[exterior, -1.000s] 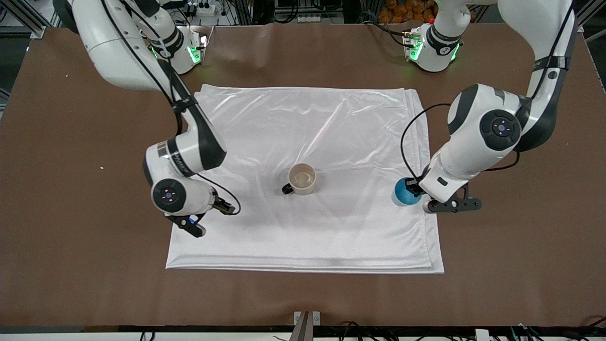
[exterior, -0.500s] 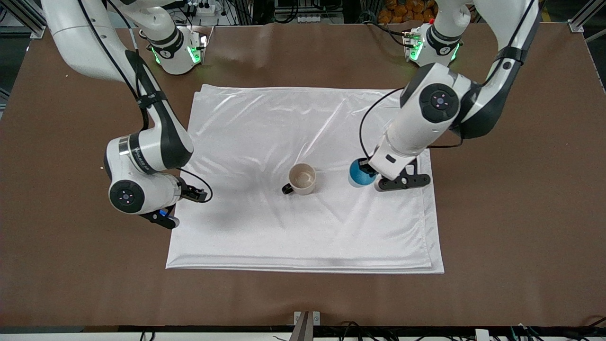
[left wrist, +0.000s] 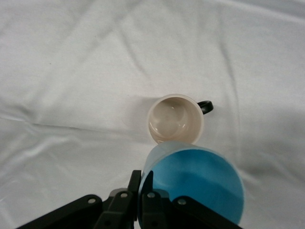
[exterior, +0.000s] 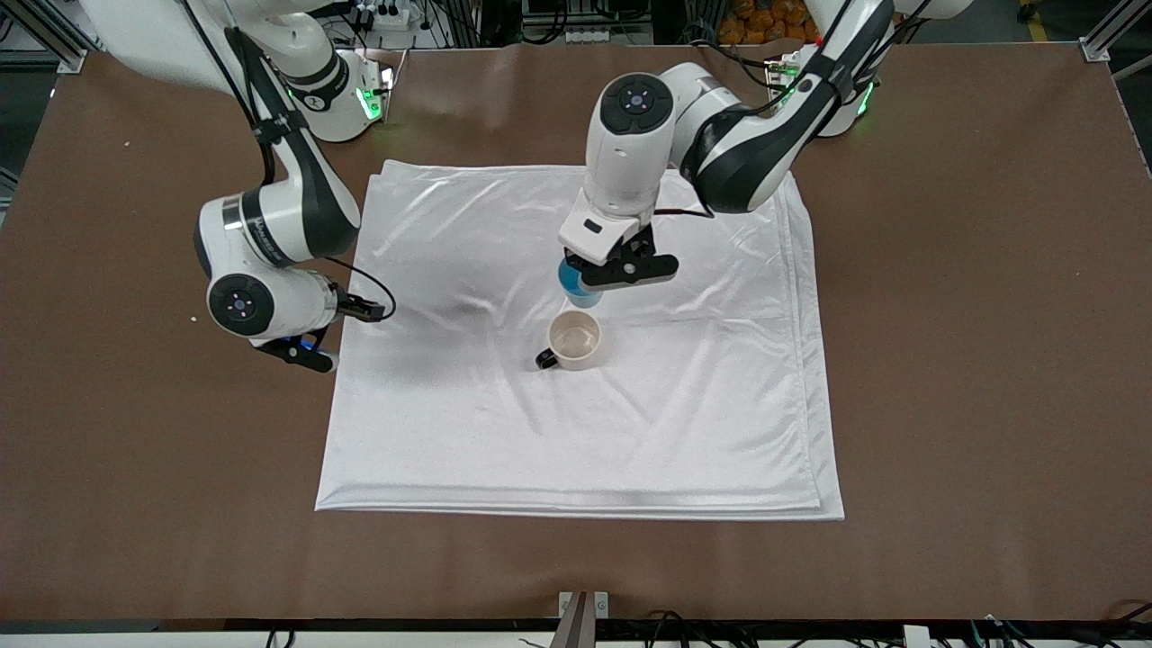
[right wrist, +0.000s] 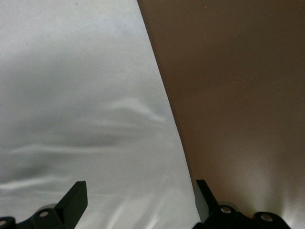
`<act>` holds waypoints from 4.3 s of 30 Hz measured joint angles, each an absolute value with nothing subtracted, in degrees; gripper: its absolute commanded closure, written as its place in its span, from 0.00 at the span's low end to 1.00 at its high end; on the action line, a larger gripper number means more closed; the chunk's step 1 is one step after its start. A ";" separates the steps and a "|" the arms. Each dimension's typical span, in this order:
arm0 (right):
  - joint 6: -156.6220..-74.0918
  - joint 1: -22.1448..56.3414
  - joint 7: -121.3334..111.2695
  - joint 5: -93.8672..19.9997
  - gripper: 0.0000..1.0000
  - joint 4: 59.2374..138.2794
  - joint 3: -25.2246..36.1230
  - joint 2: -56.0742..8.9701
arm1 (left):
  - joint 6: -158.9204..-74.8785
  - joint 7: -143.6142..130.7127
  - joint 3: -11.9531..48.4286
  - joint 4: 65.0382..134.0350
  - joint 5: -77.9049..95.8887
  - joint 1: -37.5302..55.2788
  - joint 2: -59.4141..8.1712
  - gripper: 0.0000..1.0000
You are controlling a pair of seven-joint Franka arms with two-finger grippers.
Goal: Place blue cup into white mug on cloth
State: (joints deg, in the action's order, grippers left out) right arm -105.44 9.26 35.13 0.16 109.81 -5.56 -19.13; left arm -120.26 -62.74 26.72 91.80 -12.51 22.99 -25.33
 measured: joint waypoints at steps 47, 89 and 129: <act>-93.31 -0.09 8.86 -0.03 0.00 115.94 -3.95 3.29 | -128.43 -62.97 23.23 87.31 -14.84 24.48 -37.97 0.00; -82.31 -2.39 3.57 -0.39 0.00 81.99 -4.51 -5.92 | -90.55 -22.08 21.51 84.08 -4.62 0.12 -5.21 0.00; -84.98 -5.01 2.80 -1.39 0.00 85.28 -3.83 -1.83 | -96.73 -12.31 21.43 92.50 -1.05 -17.39 -3.77 0.00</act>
State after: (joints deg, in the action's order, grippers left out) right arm -84.98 -5.01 2.80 -1.39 85.28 -3.83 -1.83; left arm -96.73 -12.31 21.43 92.50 -1.05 -17.39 -3.77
